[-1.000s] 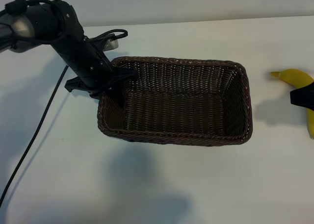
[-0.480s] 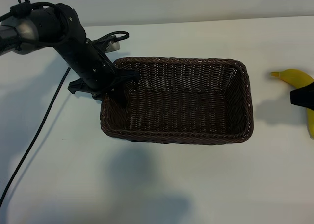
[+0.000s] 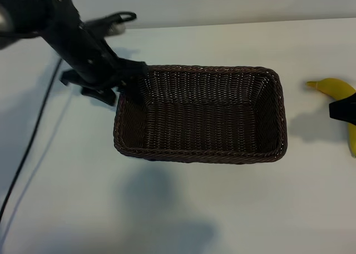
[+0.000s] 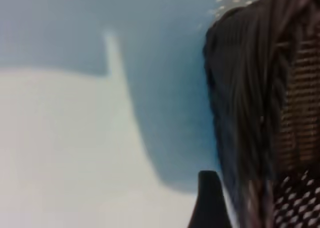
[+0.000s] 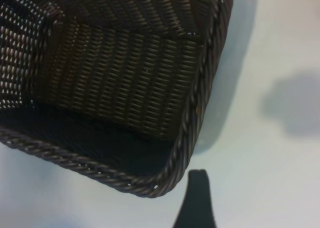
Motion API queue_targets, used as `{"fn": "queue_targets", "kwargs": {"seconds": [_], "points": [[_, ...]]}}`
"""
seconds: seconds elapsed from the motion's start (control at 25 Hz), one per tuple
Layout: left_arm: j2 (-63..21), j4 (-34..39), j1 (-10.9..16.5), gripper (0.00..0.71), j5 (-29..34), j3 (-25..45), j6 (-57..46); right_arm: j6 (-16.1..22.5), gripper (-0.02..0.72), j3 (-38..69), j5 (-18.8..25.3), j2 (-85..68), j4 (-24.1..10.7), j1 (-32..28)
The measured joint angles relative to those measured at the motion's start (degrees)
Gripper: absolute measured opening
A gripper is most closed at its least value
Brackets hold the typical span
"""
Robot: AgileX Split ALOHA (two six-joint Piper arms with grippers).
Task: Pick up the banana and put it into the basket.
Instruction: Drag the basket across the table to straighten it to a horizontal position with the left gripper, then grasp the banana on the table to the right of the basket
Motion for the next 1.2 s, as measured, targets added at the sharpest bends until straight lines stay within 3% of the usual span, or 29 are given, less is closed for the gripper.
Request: {"fn": "queue_targets", "kwargs": {"seconds": [0.24, 0.36, 0.64, 0.76, 1.0, 1.2], "points": [[-8.47, 13.62, 0.13, 0.556, 2.36, 0.0, -4.01, 0.0, 0.605, 0.0, 0.0, 0.0, 0.0, 0.0], [-11.17, 18.2, 1.86, 0.556, 2.82, 0.0, -6.2, 0.0, 0.605, 0.0, 0.0, 0.0, 0.0, 0.0], [-11.63, 26.52, 12.34, 0.554, 6.49, 0.0, -7.14, 0.0, 0.605, 0.0, 0.0, 0.0, 0.0, 0.0], [-11.63, 26.96, 15.33, 0.553, 9.55, 0.0, -7.19, 0.0, 0.605, 0.0, 0.0, 0.0, 0.0, 0.0], [-13.57, 26.94, 15.4, 0.545, 12.13, 0.0, -7.08, 0.0, 0.605, 0.0, 0.0, 0.0, 0.0, 0.0], [-19.96, 26.6, 15.4, 0.518, 12.17, 1.48, -6.55, 0.0, 0.605, 0.0, 0.0, 0.0, 0.05, 0.0]]}}
